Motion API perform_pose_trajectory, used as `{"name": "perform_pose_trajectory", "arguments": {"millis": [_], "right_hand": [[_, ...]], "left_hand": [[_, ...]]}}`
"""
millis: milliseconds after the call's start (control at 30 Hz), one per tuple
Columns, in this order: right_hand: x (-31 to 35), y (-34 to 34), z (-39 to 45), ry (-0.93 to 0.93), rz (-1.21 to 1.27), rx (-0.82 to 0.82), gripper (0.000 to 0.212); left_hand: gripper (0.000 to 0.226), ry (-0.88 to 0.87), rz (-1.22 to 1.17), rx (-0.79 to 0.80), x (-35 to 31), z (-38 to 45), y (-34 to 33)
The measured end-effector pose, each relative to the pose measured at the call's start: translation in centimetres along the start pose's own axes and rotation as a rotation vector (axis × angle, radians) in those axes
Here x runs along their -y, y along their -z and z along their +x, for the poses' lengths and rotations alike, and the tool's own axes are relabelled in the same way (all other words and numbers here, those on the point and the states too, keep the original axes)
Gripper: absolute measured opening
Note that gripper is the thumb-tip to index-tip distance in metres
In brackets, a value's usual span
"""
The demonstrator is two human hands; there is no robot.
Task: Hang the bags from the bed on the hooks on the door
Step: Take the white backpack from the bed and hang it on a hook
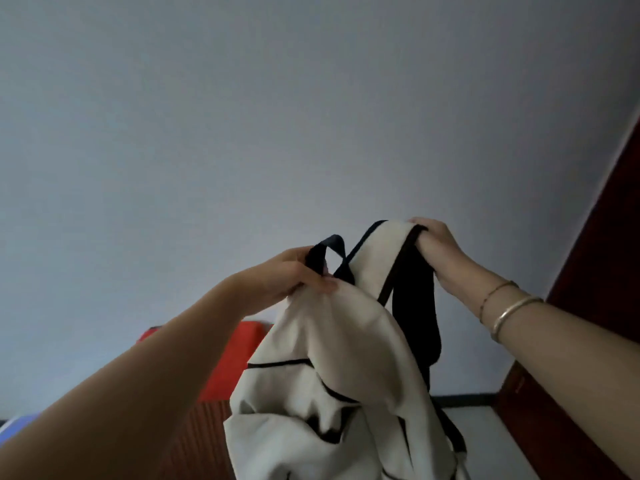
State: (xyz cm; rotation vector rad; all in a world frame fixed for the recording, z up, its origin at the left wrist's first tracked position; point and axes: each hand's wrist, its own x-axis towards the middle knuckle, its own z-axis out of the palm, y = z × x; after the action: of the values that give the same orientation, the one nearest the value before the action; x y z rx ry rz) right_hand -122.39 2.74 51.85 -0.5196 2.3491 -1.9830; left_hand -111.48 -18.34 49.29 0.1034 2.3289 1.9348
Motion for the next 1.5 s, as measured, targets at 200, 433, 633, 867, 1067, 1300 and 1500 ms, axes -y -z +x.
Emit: {"name": "perform_pose_trajectory", "arguments": {"millis": [200,433,633,867,1067,1300,1500], "right_hand": [[-1.7,9.0,4.8,0.022,-0.135,-0.148,0.021],[-2.4,22.4,10.7,0.050,-0.172,-0.412,0.023],[0.3,35.7,11.3,0.061,-0.297,-0.446,0.015],[4.6,49.2,9.8,0.136,-0.368,-0.823,0.019],[9.0,57.9,10.7,0.381,-0.648,-1.048,0.027],[17.9,65.4,11.9,0.728,-1.112,-1.081,0.035],[23.0,72.5,13.6,0.691,-1.484,-1.088,0.049]], "left_hand": [[0.055,0.072,0.110,0.227,-2.6,14.1,-9.1],[0.058,-0.250,0.230,0.159,-8.7,28.5,-19.8],[0.030,-0.553,0.042,0.517,-16.2,38.1,-26.6],[0.027,-0.745,-0.128,0.725,-28.1,47.0,-36.8],[0.016,-0.956,-0.266,0.733,-38.7,49.9,-44.7],[0.022,-1.134,-0.361,0.542,-51.0,51.7,-51.8],[0.021,-1.282,-0.429,0.410,-59.2,54.8,-55.8]]}}
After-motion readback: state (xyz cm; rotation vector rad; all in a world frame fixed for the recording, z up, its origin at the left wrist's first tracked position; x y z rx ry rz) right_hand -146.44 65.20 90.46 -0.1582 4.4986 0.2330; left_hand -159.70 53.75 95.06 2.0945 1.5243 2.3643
